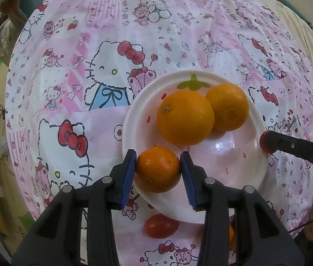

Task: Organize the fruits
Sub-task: 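Place the tomato on the plate with right gripper while left places the tangerine there, then grasp the oval red tomato in front of the plate with the left gripper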

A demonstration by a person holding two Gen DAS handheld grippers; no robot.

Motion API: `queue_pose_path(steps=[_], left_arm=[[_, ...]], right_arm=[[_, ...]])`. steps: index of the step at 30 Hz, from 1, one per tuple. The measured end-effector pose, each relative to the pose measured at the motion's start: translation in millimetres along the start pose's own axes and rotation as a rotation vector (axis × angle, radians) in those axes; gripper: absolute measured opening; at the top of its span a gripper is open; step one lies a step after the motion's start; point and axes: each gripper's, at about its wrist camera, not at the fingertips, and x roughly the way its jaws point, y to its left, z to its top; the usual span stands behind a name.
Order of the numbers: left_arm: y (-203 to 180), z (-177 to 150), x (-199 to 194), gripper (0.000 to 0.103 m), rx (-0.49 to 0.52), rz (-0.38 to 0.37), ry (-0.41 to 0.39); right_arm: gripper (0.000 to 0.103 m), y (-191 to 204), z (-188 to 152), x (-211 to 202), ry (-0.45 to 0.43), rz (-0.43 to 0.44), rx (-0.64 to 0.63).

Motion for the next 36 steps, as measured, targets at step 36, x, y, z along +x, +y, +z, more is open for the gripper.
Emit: queue_pose_path(steps=[36], left_arm=[[34, -17, -43, 0.076, -0.169, -0.036, -0.095]], right_arm=[[0.065, 4, -4, -44, -0.106, 0.026, -0.011]])
